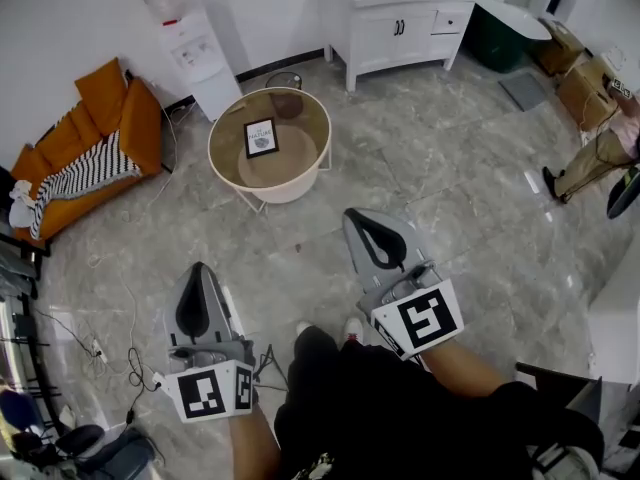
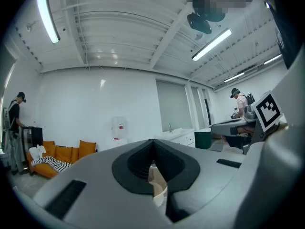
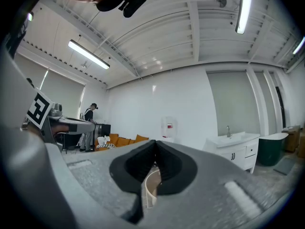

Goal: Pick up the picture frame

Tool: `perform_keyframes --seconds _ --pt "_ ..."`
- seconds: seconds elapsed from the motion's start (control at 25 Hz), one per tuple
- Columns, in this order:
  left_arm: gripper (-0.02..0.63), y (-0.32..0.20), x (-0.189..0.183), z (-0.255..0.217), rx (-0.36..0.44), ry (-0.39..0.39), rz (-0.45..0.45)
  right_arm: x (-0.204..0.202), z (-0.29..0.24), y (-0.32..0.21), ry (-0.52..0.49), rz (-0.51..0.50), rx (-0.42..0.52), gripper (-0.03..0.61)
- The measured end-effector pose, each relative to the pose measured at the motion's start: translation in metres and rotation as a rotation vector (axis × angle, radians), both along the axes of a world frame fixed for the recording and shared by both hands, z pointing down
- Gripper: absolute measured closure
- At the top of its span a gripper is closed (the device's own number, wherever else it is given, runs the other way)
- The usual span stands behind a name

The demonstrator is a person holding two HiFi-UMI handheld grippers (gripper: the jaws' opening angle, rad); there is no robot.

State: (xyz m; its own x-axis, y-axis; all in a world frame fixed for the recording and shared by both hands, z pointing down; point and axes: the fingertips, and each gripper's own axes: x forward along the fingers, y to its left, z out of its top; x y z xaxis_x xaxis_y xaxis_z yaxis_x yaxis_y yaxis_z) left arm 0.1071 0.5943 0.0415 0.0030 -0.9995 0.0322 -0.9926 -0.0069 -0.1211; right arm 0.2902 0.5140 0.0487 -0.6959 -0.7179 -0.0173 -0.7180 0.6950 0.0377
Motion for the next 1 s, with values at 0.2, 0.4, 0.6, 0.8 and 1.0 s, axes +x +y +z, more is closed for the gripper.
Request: perform_keyframes --seconds 0.2,0.4,0.6,0.8,1.0 --pt "0.617 0.002 0.011 0.007 -0.035 -0.02 -0.003 0.006 0.011 -0.001 0.011 -0.019 -0.02 0.583" --pt "0.617 -0.002 0.015 0.014 -0.047 -0.101 0.001 0.007 0.018 -0.003 0.014 -0.017 -0.02 0.583" --pt "0.617 -0.008 0.024 0.009 -0.039 -0.073 0.015 0.013 0.019 -0.005 0.032 -0.007 -0.02 0.583" --pt "0.617 -0.01 0.013 0.015 -0.034 -0.064 0.011 0.008 0.021 -0.01 0.028 -0.007 -0.012 0.582" --pt "0.617 -0.019 0.006 0.016 -0.019 -0.082 -0.003 -0.002 0.024 -0.018 0.026 -0.022 -0.017 0.582"
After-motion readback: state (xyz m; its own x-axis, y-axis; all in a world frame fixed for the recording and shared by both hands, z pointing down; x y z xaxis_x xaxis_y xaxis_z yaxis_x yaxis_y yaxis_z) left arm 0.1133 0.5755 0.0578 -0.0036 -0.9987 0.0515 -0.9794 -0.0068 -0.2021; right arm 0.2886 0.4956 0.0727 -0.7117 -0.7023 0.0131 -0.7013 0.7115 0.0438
